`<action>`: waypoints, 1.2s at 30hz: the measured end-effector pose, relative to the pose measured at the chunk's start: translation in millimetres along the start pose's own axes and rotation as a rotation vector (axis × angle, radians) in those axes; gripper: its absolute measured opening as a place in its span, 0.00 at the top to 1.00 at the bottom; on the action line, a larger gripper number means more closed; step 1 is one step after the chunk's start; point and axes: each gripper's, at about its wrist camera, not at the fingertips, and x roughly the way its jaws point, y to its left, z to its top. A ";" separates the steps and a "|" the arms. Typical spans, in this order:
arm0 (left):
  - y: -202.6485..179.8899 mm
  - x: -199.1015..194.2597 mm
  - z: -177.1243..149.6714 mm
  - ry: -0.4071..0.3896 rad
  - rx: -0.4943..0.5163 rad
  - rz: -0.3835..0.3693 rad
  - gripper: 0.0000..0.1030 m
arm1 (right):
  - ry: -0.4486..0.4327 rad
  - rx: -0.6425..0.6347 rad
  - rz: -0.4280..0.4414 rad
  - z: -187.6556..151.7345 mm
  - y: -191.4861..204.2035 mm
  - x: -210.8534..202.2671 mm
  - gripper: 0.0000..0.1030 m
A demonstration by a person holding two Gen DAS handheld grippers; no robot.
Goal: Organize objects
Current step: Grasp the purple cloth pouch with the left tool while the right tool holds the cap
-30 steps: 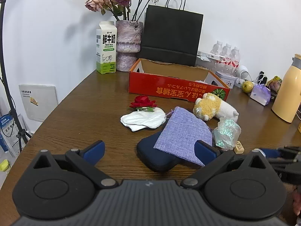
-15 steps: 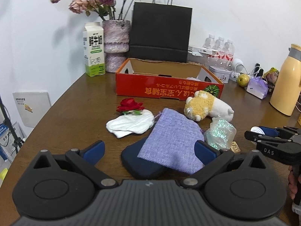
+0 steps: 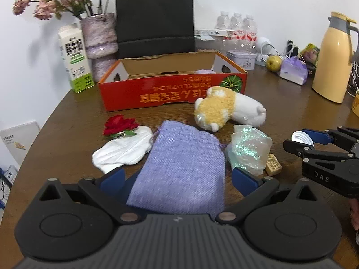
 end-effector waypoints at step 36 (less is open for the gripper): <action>13.1 19.7 -20.6 -0.124 -0.140 -0.005 0.88 | 0.016 0.019 0.031 -0.4 -1.6 2.0 0.62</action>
